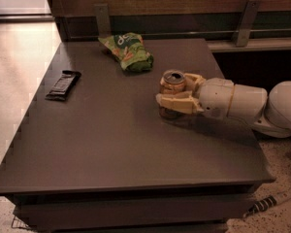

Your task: Place orange can upright

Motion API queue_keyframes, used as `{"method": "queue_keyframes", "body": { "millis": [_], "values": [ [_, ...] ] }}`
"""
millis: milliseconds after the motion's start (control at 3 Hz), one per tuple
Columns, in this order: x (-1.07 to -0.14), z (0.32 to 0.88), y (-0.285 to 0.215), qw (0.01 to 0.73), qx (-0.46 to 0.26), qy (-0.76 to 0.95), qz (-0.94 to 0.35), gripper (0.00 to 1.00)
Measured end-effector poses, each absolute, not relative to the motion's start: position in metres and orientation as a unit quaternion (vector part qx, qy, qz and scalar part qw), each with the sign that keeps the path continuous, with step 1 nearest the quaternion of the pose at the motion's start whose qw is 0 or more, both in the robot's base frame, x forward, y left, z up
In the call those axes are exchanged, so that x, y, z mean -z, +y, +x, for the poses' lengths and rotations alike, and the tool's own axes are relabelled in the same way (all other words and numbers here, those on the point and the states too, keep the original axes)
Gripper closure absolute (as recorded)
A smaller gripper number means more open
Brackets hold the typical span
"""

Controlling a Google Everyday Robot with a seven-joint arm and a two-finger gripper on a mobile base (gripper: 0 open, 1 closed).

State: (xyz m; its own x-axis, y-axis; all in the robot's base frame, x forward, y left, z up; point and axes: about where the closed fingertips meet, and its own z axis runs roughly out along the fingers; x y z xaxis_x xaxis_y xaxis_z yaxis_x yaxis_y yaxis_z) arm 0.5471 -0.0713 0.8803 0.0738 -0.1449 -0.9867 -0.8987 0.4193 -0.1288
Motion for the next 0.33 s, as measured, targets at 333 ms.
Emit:
{"method": "queue_keyframes", "body": {
  "millis": [333],
  "values": [
    [-0.8806, 0.5468, -0.0693, 0.590, -0.320, 0.600, -0.435, 0.01]
  ]
}}
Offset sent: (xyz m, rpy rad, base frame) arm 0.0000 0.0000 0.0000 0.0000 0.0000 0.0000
